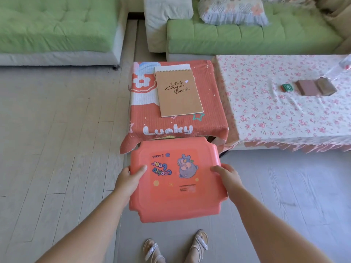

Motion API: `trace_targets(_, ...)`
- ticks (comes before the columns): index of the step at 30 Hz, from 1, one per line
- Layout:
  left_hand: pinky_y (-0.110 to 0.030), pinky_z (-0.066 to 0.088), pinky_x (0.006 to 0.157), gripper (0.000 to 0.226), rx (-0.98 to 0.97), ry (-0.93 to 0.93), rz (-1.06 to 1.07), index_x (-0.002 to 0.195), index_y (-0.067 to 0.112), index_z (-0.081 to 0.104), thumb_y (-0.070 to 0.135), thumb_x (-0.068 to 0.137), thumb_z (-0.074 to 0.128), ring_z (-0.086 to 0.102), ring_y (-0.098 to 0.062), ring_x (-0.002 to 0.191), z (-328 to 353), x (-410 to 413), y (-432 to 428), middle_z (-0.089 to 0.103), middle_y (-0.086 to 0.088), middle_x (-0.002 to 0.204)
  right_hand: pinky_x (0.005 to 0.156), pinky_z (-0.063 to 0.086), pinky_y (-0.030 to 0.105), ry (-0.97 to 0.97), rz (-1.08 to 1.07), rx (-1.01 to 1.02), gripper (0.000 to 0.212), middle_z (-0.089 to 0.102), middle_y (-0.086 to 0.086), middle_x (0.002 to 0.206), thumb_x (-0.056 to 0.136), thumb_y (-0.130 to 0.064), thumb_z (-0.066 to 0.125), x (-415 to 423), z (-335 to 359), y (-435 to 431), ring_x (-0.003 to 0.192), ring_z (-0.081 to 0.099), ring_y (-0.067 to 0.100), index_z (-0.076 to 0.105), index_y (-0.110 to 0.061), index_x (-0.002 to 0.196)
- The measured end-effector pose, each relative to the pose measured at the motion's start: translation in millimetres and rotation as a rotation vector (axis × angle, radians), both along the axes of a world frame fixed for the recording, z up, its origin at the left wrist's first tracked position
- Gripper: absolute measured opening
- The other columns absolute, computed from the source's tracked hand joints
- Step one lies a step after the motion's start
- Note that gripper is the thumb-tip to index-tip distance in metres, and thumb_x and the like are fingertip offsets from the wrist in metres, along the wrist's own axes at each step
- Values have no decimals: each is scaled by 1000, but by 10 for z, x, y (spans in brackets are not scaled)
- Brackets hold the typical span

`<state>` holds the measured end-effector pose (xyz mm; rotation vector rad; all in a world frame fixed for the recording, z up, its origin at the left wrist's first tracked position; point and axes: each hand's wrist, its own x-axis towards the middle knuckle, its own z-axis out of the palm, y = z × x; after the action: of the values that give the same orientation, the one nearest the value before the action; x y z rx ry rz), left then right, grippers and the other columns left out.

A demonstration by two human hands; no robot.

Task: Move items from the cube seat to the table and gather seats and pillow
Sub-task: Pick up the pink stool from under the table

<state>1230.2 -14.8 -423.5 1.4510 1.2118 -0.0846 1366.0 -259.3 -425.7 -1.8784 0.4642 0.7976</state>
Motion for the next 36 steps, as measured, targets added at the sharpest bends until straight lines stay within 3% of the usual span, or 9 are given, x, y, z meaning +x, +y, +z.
trace_targets(4, -38, 52, 82, 40, -48, 26, -11, 116, 14, 54, 36, 85, 66, 63, -29, 95, -379, 87, 45, 64, -8, 105, 65, 46, 31, 50, -13, -38, 37, 60, 9, 107, 82, -23, 63, 48, -378, 37, 84, 57, 21, 55, -14, 118)
trace_targets(7, -41, 53, 86, 47, -58, 51, 5, 120, 13, 55, 39, 83, 67, 64, -29, 97, -702, 82, 97, 65, -8, 108, 64, 46, 29, 65, -8, -48, 38, 60, 10, 108, 82, -22, 63, 78, -663, 67, 84, 57, 22, 55, -14, 119)
trace_targets(12, -48, 52, 90, 51, -79, 85, 31, 123, 12, 54, 39, 82, 68, 64, -31, 99, -1437, 208, 71, 65, -9, 111, 82, 50, 38, 100, 16, -78, 39, 60, 12, 112, 82, -21, 63, 248, -1379, 66, 95, 59, 27, 53, -14, 120)
trace_targets(17, -41, 54, 84, 48, -89, 95, 45, 120, 8, 57, 36, 83, 68, 65, -30, 94, -2190, 378, 47, 67, -12, 110, 73, 46, 33, 119, 14, -92, 41, 59, 13, 113, 83, -19, 61, 409, -2162, 88, 93, 56, 27, 53, -11, 123)
trace_targets(20, -39, 54, 82, 47, -81, 101, 56, 117, 9, 59, 37, 80, 71, 66, -29, 93, -2635, 418, 80, 68, -12, 108, 64, 45, 28, 150, 21, -70, 54, 60, 12, 112, 71, -27, 67, 456, -2601, 126, 88, 57, 24, 54, -13, 122)
trace_targets(24, -47, 55, 85, 64, -104, 105, 29, 113, 12, 62, 50, 61, 68, 68, -30, 92, -3137, 447, 25, 70, -11, 104, 62, 44, 27, 173, 8, -82, 66, 60, 11, 108, 53, -34, 60, 463, -3058, 52, 80, 57, 19, 55, -17, 117)
trace_targets(30, -46, 54, 87, 63, -123, 131, 39, 112, 13, 63, 48, 59, 67, 67, -29, 94, -3723, 449, -114, 70, -11, 105, 66, 44, 29, 187, 5, -116, 52, 58, 10, 109, 72, -23, 67, 462, -3634, -100, 86, 56, 23, 54, -16, 122)
trace_targets(33, -38, 52, 83, 69, -128, 135, 56, 117, 11, 60, 46, 58, 67, 65, -26, 92, -3945, 422, -166, 68, -10, 107, 66, 45, 29, 191, 12, -131, 62, 59, 9, 108, 62, -30, 64, 441, -3865, -124, 88, 57, 23, 53, -18, 122)
trace_targets(36, -34, 50, 81, 74, -150, 140, 70, 120, 8, 57, 45, 57, 68, 65, -26, 94, -4094, 365, -232, 67, -10, 109, 67, 46, 30, 190, 19, -151, 58, 59, 10, 109, 68, -27, 65, 425, -4000, -136, 91, 57, 25, 53, -17, 123)
